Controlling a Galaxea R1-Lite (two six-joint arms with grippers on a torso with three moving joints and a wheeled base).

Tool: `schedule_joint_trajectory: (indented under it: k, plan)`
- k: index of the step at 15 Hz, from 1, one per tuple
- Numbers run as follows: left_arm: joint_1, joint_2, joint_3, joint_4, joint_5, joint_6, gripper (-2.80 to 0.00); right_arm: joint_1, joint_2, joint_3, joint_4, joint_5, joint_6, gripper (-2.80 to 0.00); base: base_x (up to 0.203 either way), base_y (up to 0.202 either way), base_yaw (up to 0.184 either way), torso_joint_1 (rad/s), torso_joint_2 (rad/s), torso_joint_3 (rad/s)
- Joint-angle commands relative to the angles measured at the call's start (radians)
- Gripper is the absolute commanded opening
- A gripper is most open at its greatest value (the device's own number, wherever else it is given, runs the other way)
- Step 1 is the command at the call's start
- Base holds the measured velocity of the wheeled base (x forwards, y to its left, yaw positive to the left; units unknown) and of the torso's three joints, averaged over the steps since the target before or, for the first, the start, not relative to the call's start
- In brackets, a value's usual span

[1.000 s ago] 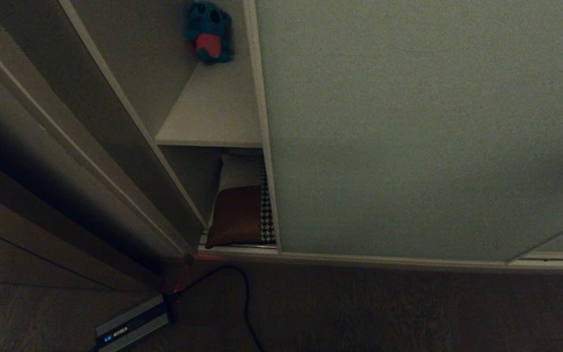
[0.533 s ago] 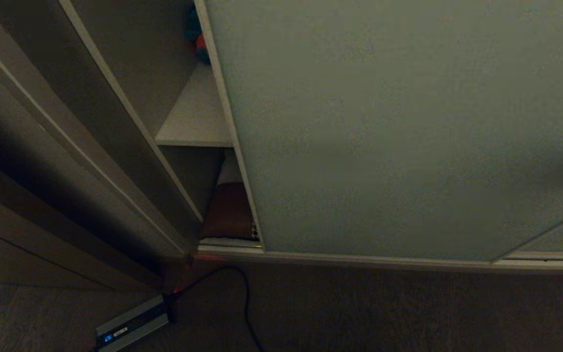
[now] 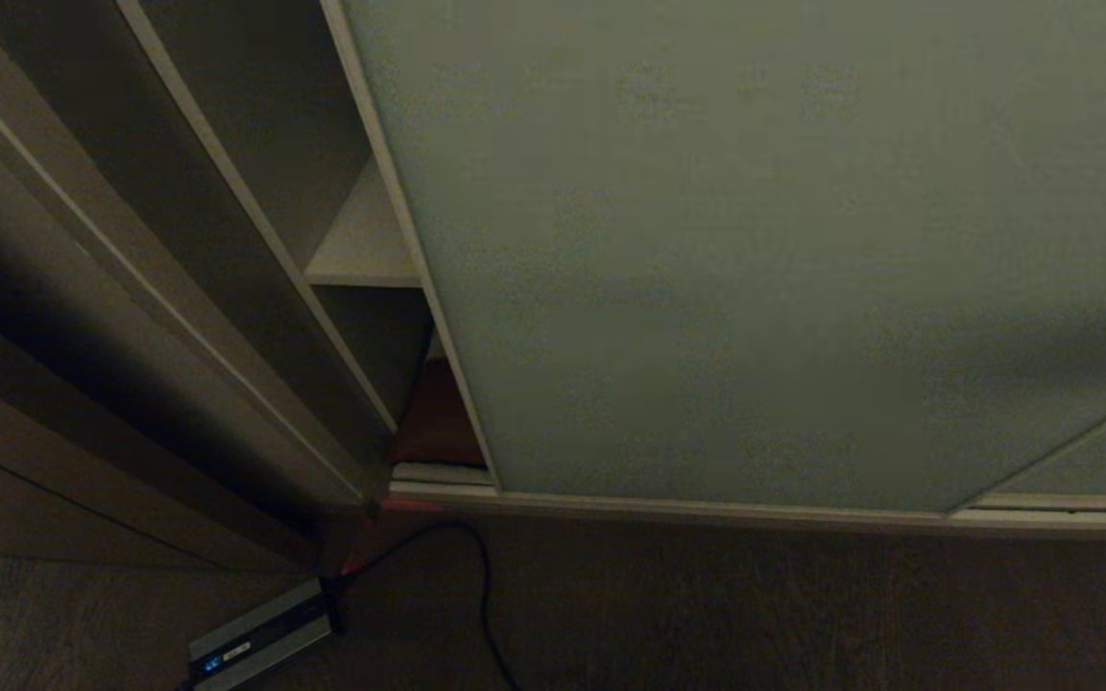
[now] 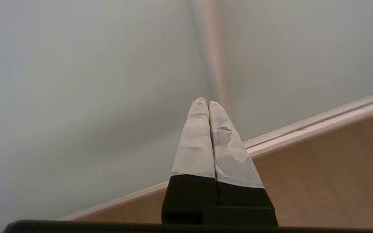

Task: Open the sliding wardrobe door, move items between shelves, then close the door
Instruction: Close the door

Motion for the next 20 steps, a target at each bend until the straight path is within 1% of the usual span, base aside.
schedule_joint_trajectory:
  k: [1,5,7,11,15,20]
  plan:
    - [0.0,0.0,0.0,0.0,0.0,0.0,-2.8,-0.023,-0.019,0.007,-0.003,0.007,0.0,-2.8,0.0,0.0,0.0,0.0,0.0,0.0]
    - [0.0,0.0,0.0,0.0,0.0,0.0,-2.8,-0.006,0.133,-0.076,-0.021,0.005,-0.003,-2.8,0.0,0.0,0.0,0.0,0.0,0.0]
    - [0.0,0.0,0.0,0.0,0.0,0.0,-2.8,0.011,0.202,-0.153,-0.023,0.006,0.006,-2.8,0.0,0.0,0.0,0.0,0.0,0.0]
    - [0.0,0.0,0.0,0.0,0.0,0.0,-2.8,0.068,0.319,-0.286,-0.024,0.005,0.111,-2.8,0.0,0.0,0.0,0.0,0.0,0.0]
    - [0.0,0.0,0.0,0.0,0.0,0.0,-2.8,0.117,0.338,-0.291,-0.028,0.001,0.121,-2.8,0.0,0.0,0.0,0.0,0.0,0.0]
    - [0.0,0.0,0.0,0.0,0.0,0.0,-2.8,0.132,0.345,-0.29,-0.044,0.001,0.121,-2.8,0.0,0.0,0.0,0.0,0.0,0.0]
